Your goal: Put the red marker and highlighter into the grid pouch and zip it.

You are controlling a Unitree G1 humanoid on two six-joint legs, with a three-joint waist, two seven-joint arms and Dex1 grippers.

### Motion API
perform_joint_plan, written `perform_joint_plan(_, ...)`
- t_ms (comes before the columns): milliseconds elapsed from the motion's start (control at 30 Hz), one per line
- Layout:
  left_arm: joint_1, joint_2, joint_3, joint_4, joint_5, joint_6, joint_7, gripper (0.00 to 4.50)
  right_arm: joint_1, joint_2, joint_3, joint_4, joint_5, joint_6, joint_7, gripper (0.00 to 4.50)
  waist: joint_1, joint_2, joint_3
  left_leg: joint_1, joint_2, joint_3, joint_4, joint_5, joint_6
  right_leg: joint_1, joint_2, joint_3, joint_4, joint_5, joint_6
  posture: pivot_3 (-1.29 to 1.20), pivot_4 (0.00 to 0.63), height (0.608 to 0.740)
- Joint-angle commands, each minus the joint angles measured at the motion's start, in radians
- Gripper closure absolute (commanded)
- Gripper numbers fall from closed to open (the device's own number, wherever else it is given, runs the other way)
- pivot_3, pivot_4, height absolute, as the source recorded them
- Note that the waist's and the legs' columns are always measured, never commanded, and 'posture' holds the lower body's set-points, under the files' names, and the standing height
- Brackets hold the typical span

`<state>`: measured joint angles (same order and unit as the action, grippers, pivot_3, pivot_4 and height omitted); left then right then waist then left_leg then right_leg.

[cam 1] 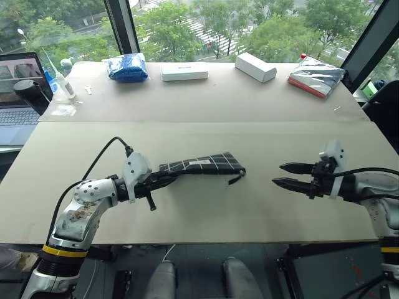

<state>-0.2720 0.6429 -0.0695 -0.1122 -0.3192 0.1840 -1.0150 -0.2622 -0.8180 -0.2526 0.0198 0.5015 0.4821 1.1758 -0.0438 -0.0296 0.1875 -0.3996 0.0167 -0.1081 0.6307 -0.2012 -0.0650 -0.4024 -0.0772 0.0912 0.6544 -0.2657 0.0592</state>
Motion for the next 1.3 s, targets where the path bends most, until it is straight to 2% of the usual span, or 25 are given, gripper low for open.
perform_joint_plan(33,-0.035,-0.011,-0.043,0.100,0.063,-0.143,-0.052,4.50,0.006,0.004,-0.047,-0.049,0.051,0.004,-0.023,1.22,-0.001,0.000,0.000,0.000,0.000,0.000,0.000,0.000,0.000,0.000,0.000,0.000,0.000,0.000,0.000,0.00,0.150,0.740)
perform_joint_plan(167,-0.077,-0.029,-0.082,0.221,0.156,-0.269,-0.036,4.50,0.017,0.013,-0.033,-0.078,0.054,0.008,-0.052,1.22,0.000,0.000,0.000,0.000,0.000,0.000,0.000,0.000,0.000,0.000,0.000,0.000,0.000,0.000,0.000,0.00,0.150,0.740)
perform_joint_plan(233,-0.098,-0.044,-0.084,0.248,0.156,-0.283,-0.040,3.67,0.016,0.013,-0.032,-0.079,0.054,0.009,-0.057,1.15,0.000,0.000,0.000,0.000,0.000,0.000,0.001,0.000,0.000,0.000,0.000,0.000,0.000,0.000,0.000,0.00,0.150,0.740)
perform_joint_plan(333,-0.104,-0.077,-0.069,0.206,0.095,-0.233,-0.053,2.69,0.011,0.009,-0.027,-0.074,0.049,0.007,-0.061,1.15,0.001,0.000,0.000,-0.001,0.000,0.000,0.001,0.000,0.000,0.000,0.000,0.000,0.000,0.000,0.000,0.00,0.150,0.740)
perform_joint_plan(433,-0.075,-0.094,-0.015,0.106,-0.005,-0.112,-0.026,1.64,-0.005,0.007,-0.016,-0.056,0.041,0.003,-0.064,1.15,0.001,0.000,0.000,-0.001,0.000,0.000,0.002,0.000,0.000,0.000,0.000,0.000,0.001,0.000,0.000,0.00,0.150,0.740)
perform_joint_plan(567,-0.016,-0.074,0.083,-0.009,-0.165,0.099,0.015,1.64,-0.028,0.007,-0.002,-0.026,0.034,-0.006,-0.063,1.15,-0.005,0.000,0.000,-0.001,0.000,0.000,0.002,0.000,0.001,0.000,0.000,0.000,0.002,0.000,0.000,0.00,0.150,0.740)
perform_joint_plan(700,0.027,-0.049,0.244,-0.117,-0.371,0.394,0.165,1.64,-0.051,0.006,0.008,0.009,0.024,-0.018,-0.061,1.15,-0.007,0.000,0.000,0.000,0.001,0.000,0.002,-0.001,0.001,0.000,0.000,0.000,0.003,0.000,0.001,0.00,0.150,0.740)
perform_joint_plan(800,0.096,-0.018,0.376,-0.190,-0.457,0.539,0.288,1.64,-0.065,0.001,0.003,0.035,0.022,-0.022,-0.056,1.15,-0.006,0.000,0.000,0.000,0.000,0.000,0.003,-0.001,0.001,0.000,0.000,0.000,0.002,-0.001,0.001,0.00,0.150,0.740)
perform_joint_plan(933,0.220,0.001,0.551,-0.254,-0.530,0.591,0.356,1.64,-0.075,-0.007,0.006,0.078,0.007,-0.038,-0.054,1.15,-0.004,0.000,0.000,0.000,0.000,0.000,0.002,-0.001,0.001,0.000,0.000,0.000,0.002,-0.001,0.001,0.00,0.150,0.740)
perform_joint_plan(1067,0.337,0.000,0.663,-0.274,-0.529,0.583,0.394,1.64,-0.098,-0.007,0.016,0.142,-0.015,-0.058,-0.052,1.15,-0.002,0.001,0.000,0.000,0.000,0.000,0.003,-0.001,0.001,0.000,0.000,0.000,0.002,0.000,0.001,0.00,0.150,0.740)
perform_joint_plan(1300,0.418,-0.043,0.680,-0.292,-0.507,0.545,0.436,1.64,-0.137,0.005,0.040,0.219,-0.045,-0.086,-0.049,1.15,0.004,0.001,0.000,0.000,0.000,0.000,0.003,-0.001,0.001,0.001,0.000,0.000,0.001,0.000,0.001,0.00,0.150,0.740)
